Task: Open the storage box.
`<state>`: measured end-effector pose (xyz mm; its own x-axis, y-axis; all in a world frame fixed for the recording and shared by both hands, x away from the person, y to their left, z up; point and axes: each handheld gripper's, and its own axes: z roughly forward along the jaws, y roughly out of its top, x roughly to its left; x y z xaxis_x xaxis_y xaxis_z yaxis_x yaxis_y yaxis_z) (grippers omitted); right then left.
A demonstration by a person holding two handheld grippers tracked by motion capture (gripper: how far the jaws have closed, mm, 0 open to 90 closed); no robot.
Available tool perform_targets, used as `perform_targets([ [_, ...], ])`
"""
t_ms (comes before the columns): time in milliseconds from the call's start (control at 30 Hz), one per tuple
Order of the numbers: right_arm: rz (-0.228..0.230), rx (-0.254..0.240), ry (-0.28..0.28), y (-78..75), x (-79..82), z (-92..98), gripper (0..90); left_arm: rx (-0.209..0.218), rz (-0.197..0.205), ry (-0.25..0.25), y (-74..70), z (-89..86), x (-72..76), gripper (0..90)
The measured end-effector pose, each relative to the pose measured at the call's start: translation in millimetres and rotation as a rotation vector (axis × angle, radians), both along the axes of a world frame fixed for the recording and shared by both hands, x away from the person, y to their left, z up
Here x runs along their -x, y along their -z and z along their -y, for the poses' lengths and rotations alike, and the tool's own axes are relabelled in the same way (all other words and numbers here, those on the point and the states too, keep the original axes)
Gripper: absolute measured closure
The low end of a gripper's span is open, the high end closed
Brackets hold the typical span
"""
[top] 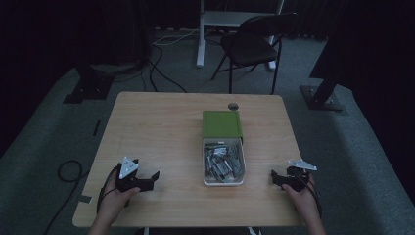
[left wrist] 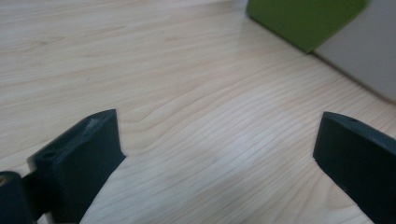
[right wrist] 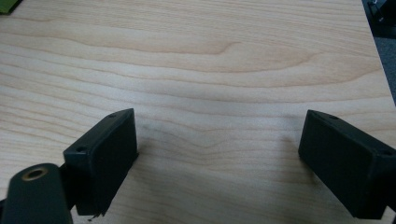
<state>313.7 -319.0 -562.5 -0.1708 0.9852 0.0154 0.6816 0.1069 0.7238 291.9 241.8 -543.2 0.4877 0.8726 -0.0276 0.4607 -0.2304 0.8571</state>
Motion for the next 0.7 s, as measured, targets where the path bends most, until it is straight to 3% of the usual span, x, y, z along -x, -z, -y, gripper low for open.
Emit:
perform_targets([
  [267,0.000,0.000,0.000,0.0,0.0,0.0,11.1,-0.030,-0.051,-0.034,4.3,-7.2,0.7,1.8],
  [367,0.000,0.000,0.000,0.0,0.0,0.0,11.1,-0.051,-0.066,-0.072,4.9,-12.1,0.7,1.8],
  [700,0.000,0.000,0.000,0.0,0.0,0.0,11.1,-0.047,-0.132,-0.164,9.5,-27.7,0.4,1.8],
])
